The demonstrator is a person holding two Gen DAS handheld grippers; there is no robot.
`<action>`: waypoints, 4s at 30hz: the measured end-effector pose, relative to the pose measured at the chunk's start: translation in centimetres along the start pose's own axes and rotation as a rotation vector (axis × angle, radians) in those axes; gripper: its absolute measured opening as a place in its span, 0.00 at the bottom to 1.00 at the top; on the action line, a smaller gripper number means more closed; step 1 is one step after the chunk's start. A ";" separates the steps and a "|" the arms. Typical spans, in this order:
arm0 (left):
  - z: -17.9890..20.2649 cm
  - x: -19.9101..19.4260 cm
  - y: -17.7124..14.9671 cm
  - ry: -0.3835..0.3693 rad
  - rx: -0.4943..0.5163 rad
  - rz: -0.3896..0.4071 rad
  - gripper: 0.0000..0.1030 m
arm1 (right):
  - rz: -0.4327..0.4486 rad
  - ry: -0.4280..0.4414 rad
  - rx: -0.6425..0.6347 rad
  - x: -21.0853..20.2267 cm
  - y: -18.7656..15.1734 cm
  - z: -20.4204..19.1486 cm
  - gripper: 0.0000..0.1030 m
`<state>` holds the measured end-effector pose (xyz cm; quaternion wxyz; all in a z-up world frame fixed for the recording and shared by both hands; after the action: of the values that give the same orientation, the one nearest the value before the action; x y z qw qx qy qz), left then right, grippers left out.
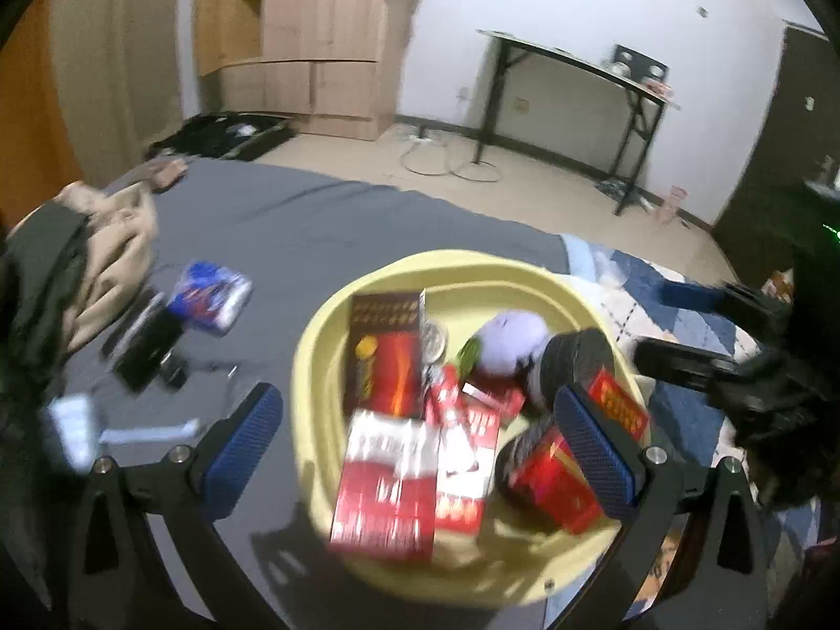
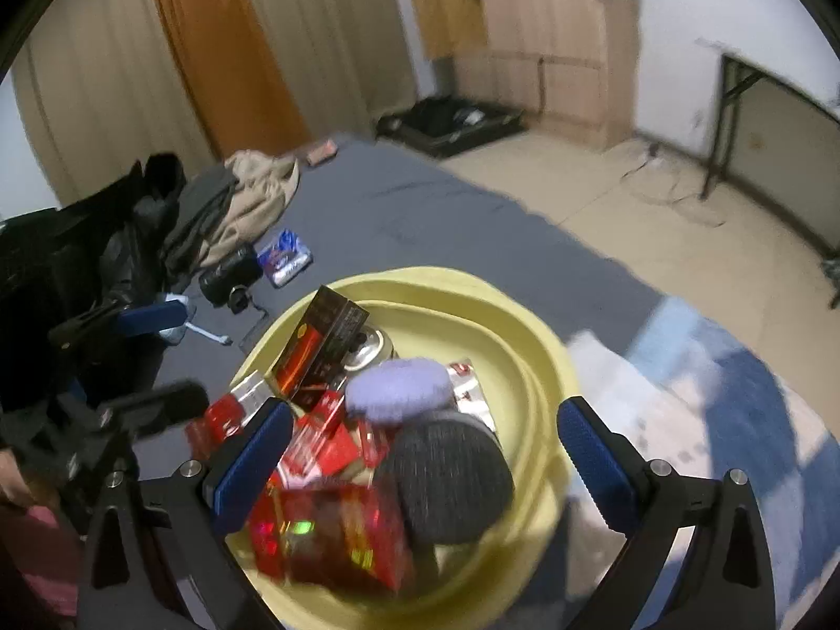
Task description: Organize rigid objects
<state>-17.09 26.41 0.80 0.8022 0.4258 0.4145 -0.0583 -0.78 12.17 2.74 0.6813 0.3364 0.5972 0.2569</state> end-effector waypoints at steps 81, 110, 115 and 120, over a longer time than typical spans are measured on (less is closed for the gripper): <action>-4.5 3.7 -15.1 0.134 -0.005 -0.076 1.00 | -0.145 -0.363 0.216 2.5 -16.4 -12.9 1.00; -4.5 3.7 -15.1 0.134 -0.005 -0.076 1.00 | -0.145 -0.363 0.216 2.5 -16.4 -12.9 1.00; -4.5 3.7 -15.1 0.134 -0.005 -0.076 1.00 | -0.145 -0.363 0.216 2.5 -16.4 -12.9 1.00; -4.5 3.7 -15.1 0.134 -0.005 -0.076 1.00 | -0.145 -0.363 0.216 2.5 -16.4 -12.9 1.00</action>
<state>-24.17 21.14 -12.76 0.7709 0.4106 0.4833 -0.0589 -13.94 5.51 -12.21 0.7544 0.4044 0.5112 0.0771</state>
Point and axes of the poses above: each gripper's, at about its wrist camera, not at the fingertips, and x roughly the way its jaws point, z to its right, y to its top, the point moved 3 cm from there along x, roughly the way its jaws point, and after that the axes turned 15 degrees about -x, right-handed, at the moved point
